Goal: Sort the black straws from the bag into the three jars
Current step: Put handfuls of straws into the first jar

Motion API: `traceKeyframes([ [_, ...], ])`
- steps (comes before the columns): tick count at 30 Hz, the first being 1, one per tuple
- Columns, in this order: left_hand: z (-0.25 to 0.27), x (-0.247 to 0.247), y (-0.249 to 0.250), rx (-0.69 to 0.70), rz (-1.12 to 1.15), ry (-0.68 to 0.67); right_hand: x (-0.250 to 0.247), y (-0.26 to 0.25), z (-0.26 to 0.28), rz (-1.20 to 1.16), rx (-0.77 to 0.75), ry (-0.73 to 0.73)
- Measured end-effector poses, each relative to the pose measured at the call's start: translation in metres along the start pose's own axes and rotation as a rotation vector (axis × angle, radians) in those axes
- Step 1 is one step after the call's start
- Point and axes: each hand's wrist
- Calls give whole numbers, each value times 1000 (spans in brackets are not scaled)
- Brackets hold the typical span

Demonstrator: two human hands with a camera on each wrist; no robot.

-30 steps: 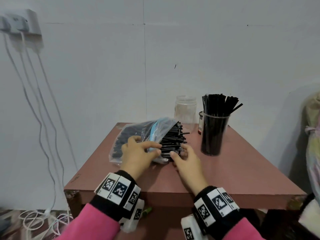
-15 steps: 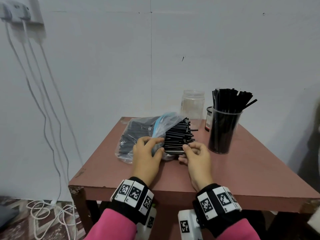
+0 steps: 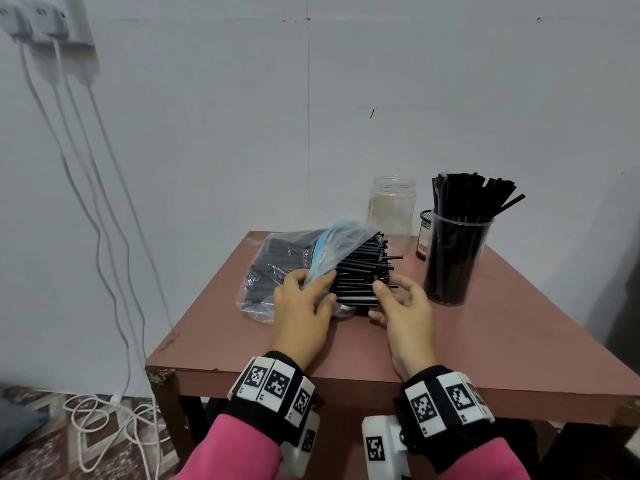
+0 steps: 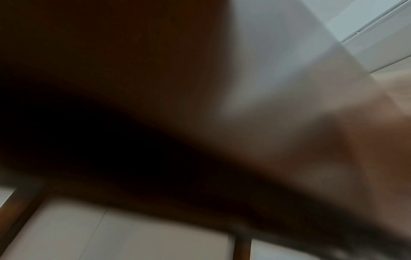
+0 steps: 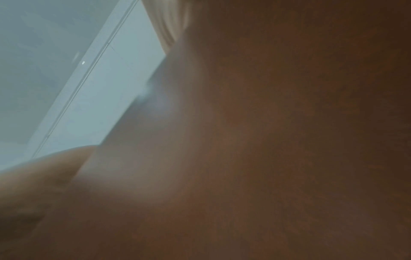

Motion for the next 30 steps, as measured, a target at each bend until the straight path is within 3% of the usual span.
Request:
traceKeyframes([
  [3,1,-2,2,1,-61,-75,2,-3,3,61,-7,-109],
  [10,1,-4,4,10,-123,-161,7,-1,-1,116,21,-94],
  [18,0,-3,3,-18,-54,-75,2,-2,1,36,36,120],
  [25,1,-3,2,6,-74,-78,2,-5,3,36,-8,30],
  [30,0,-3,2,0,-72,-62,0,-8,2,-35,27,192],
])
Point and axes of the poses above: each hand's wrist, its own z-axis away from the middle knuckle, its own x-axis out of the palm, y = z × x, and after that the axes turned 4 degrees about z, right-handed
